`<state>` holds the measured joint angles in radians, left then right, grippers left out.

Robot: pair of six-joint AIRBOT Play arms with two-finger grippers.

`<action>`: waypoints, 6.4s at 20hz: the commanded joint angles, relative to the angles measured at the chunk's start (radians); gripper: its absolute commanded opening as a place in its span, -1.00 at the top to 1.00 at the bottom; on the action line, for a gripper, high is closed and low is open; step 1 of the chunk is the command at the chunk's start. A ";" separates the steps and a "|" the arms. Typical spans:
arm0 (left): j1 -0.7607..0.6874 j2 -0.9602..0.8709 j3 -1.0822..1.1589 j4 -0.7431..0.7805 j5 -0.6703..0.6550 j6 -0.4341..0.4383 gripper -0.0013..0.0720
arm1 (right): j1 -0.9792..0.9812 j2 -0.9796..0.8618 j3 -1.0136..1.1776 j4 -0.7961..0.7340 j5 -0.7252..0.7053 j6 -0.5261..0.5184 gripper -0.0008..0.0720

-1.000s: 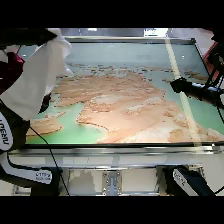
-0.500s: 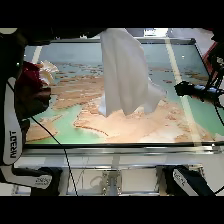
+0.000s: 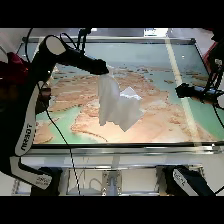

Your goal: Fold the shirts.

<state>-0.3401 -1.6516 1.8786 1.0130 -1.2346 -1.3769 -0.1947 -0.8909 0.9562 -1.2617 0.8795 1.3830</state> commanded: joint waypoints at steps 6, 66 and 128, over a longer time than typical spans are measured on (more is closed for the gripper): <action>-0.003 -0.063 -0.012 0.146 -0.020 -0.097 0.93 | 0.053 0.000 -0.210 0.348 -0.064 -0.155 -0.54; 0.059 -0.197 0.121 0.084 -0.101 -0.112 -0.96 | 0.136 -0.062 0.161 0.947 -0.112 -0.509 0.90; 0.164 0.632 0.172 0.155 -0.084 0.098 0.93 | -0.104 0.334 0.473 0.286 0.164 -0.141 0.90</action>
<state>-0.1841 -1.1545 2.0697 1.1084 -1.2663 -1.2709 -0.2836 -0.6243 1.4292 -0.9741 1.0145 1.2385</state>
